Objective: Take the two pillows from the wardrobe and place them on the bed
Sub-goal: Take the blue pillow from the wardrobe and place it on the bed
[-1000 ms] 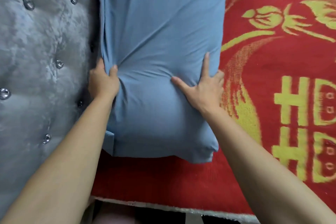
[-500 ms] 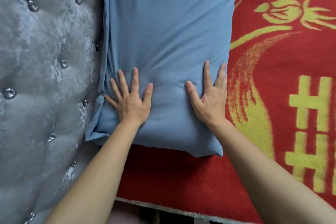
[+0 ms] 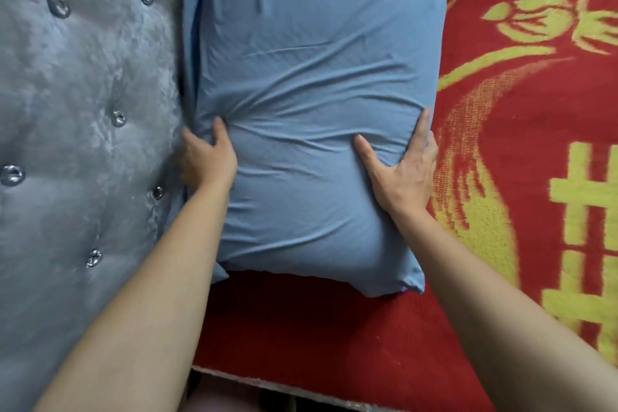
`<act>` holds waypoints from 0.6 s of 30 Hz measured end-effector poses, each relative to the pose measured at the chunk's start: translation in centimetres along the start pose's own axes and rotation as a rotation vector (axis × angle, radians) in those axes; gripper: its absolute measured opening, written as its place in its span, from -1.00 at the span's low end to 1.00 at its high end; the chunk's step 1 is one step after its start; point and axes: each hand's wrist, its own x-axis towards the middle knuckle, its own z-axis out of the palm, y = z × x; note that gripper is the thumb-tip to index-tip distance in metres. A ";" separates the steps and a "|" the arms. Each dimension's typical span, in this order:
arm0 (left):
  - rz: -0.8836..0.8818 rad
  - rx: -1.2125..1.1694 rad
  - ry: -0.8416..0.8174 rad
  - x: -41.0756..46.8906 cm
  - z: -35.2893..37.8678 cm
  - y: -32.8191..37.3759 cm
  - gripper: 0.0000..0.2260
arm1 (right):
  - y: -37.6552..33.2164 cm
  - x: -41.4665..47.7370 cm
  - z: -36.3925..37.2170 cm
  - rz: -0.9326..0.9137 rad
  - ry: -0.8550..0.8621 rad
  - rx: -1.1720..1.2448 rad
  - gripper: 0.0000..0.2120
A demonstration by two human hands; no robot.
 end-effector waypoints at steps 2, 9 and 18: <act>0.051 0.009 -0.065 0.7 -0.8 1.1 -0.54 | -1.0 -0.3 -0.2 -0.028 0.048 -0.018 0.10; 0.219 -0.102 0.302 2.1 -5.0 1.8 -0.58 | -4.3 -1.3 -0.4 -0.204 0.158 0.053 -0.03; 0.536 0.194 0.087 -2.1 -2.1 -2.1 -0.40 | -3.4 -2.6 0.0 -0.437 0.045 -0.342 -0.17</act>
